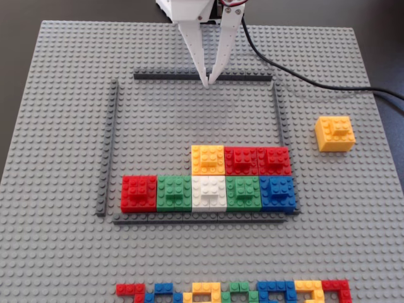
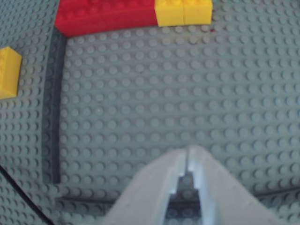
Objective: Grab the cube and place it into the grid
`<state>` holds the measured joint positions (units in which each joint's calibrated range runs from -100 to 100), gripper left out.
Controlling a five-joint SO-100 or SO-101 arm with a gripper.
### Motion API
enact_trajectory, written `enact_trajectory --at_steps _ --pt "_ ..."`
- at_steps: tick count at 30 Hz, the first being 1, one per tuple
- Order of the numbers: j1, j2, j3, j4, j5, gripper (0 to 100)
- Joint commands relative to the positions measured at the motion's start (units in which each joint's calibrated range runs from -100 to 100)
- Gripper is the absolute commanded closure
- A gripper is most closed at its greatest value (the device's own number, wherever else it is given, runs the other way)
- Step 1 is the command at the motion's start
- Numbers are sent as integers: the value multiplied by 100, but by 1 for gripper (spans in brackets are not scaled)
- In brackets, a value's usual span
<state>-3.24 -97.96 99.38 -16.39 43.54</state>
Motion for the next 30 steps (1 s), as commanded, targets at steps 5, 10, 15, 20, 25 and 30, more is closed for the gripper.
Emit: enact_trajectory --at_steps 5,10,15,20,25,30 --pt "137 -204 62 481 215 100" --pt "137 -204 62 471 215 100" --pt "137 -204 62 427 205 100" --pt "159 -169 62 320 254 100" --pt "254 29 26 95 415 100" --pt "394 587 -473 -47 557 100"
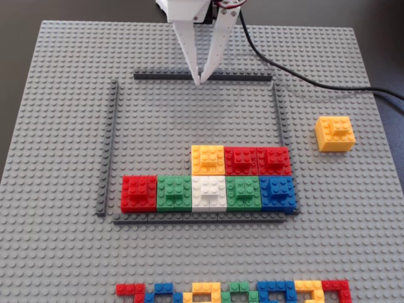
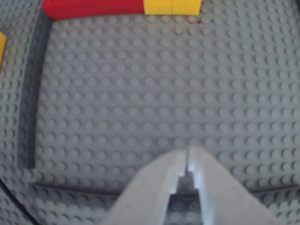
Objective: Grab the cube and place it into the grid
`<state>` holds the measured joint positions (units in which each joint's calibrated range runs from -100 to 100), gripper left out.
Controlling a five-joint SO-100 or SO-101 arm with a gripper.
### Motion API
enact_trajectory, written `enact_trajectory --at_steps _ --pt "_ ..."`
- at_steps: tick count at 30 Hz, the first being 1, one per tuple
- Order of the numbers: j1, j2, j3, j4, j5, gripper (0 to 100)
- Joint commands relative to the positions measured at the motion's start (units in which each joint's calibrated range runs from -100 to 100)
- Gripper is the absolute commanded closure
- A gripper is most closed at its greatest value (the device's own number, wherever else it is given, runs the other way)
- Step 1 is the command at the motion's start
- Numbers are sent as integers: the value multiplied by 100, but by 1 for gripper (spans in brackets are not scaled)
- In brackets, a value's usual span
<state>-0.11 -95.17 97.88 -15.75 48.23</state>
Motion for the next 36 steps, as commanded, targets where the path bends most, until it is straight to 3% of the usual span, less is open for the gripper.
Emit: enact_trajectory --at_steps 1,18,36 --pt "81 351 -459 -81 107 100" --pt "-391 1692 -3975 1238 -78 100" --pt "-1687 5088 -7872 1878 -1118 99"
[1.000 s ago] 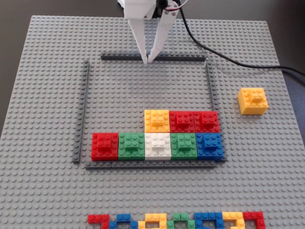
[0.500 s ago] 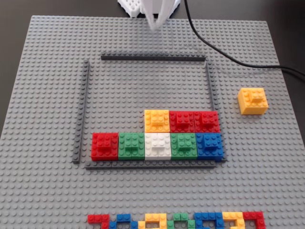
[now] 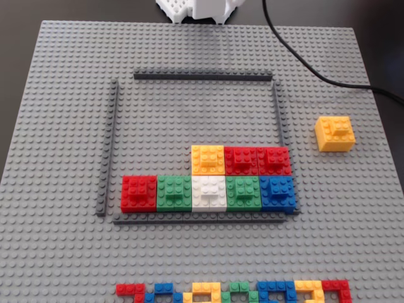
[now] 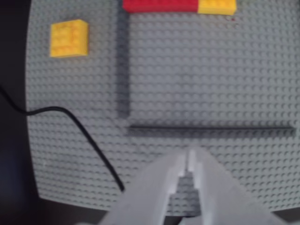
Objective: Grab the cube and place it into the grid
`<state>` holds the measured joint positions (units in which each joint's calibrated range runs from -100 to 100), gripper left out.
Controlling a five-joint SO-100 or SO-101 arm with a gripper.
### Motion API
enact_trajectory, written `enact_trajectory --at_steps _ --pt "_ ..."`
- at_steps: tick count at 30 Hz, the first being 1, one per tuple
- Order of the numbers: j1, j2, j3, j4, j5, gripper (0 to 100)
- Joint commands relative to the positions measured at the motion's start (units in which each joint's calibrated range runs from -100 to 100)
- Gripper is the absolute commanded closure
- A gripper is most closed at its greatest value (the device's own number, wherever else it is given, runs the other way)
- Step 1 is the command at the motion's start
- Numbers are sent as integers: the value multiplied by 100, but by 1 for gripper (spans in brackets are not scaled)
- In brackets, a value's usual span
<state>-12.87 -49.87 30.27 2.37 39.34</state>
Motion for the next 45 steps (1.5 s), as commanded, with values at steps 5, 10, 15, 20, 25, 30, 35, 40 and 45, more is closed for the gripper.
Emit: enact_trajectory --at_steps 5,10,15,20,25,30,35,40,45 --pt "-794 1410 -1781 42 -537 98" --pt "-1008 2399 -2570 12 -733 97" --pt "-1118 3371 -3095 -134 -1065 85" --pt "-1192 3973 -3286 -364 -1241 76" --pt "-1413 4695 -3811 -349 -1265 77" --pt "-1553 5288 -4147 -423 -1333 77" --pt "-1634 5770 -4446 -457 -1324 77" --pt "-1649 6182 -4609 -510 -1294 77" --pt "-1619 6544 -4745 -554 -1250 77"
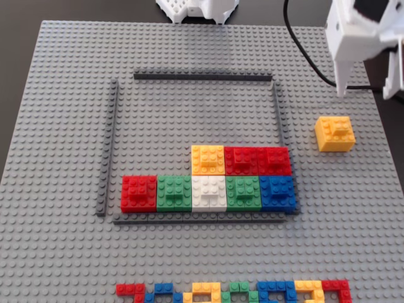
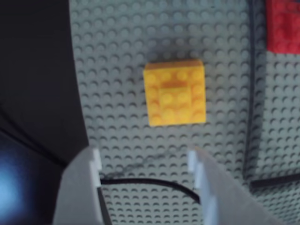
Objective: Grab the cube and place it into the grid
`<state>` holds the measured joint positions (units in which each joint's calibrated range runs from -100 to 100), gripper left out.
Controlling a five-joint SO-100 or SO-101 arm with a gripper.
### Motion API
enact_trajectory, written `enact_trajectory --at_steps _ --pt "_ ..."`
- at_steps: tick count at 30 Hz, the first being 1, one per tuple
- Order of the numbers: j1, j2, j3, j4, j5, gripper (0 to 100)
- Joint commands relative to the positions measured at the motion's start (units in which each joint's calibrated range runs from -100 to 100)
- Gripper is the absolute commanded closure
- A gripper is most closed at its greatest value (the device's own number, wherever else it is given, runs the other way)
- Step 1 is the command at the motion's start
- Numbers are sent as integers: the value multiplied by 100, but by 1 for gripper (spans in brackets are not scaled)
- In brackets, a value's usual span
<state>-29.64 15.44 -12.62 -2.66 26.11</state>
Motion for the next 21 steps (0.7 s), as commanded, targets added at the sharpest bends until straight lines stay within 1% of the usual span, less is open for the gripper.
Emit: enact_trajectory --at_steps 1,21 --pt "65 64 -455 -66 93 77" --pt "213 477 -600 -178 220 78"
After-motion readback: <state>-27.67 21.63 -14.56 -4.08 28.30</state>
